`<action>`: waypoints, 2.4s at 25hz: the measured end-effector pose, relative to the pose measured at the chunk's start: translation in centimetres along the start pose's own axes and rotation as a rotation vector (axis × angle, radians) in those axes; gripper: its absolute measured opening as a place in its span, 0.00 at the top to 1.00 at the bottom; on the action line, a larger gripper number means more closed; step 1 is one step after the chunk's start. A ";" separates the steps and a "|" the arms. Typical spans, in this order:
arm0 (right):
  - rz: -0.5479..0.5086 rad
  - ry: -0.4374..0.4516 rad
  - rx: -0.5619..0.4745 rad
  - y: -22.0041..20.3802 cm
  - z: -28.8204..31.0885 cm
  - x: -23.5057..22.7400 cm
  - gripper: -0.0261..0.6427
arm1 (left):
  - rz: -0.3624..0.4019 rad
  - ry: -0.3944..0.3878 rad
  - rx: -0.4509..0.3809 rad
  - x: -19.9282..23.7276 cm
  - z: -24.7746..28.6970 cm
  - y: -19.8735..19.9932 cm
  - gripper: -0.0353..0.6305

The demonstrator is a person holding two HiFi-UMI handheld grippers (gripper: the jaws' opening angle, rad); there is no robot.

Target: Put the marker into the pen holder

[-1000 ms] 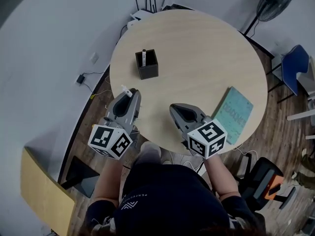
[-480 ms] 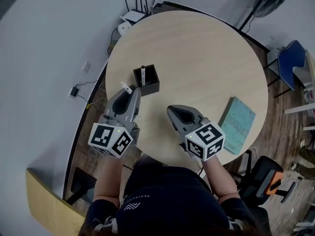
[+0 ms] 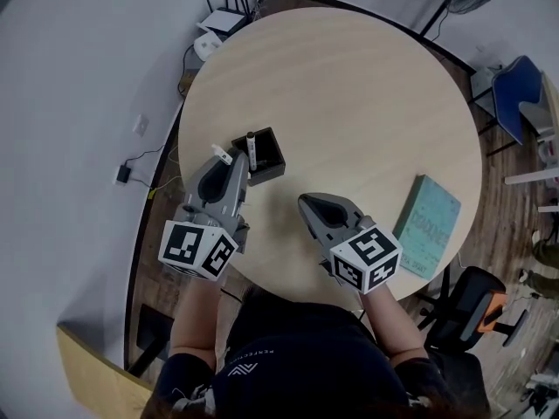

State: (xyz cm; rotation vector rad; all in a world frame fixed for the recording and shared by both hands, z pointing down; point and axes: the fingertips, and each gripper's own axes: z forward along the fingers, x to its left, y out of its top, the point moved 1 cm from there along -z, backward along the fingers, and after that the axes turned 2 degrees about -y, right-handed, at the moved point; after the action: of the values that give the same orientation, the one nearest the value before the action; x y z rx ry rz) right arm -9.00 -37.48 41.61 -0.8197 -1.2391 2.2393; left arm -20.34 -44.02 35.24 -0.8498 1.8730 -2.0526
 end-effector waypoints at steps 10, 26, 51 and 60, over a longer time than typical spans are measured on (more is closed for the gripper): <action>0.046 -0.022 0.038 -1.1 1.7 -1.3 0.96 | 0.027 -0.010 0.050 1.9 2.0 -2.1 0.88; 0.081 -0.049 0.066 -2.2 2.3 -2.2 0.96 | 0.083 -0.018 0.168 2.2 3.2 -4.9 0.80; 0.034 -0.025 -0.022 -1.1 -0.8 -1.0 0.96 | 0.010 0.056 0.130 0.2 -1.8 -3.5 0.84; -0.027 0.003 -0.056 -0.1 -2.4 0.0 0.96 | 0.018 0.122 0.154 -1.6 -5.7 -3.8 0.86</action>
State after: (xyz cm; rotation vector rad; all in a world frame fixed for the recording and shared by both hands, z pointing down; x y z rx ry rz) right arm -7.37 -35.97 40.65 -0.8225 -1.3090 2.1900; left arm -21.44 -37.89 38.45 -0.6818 1.7460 -2.2489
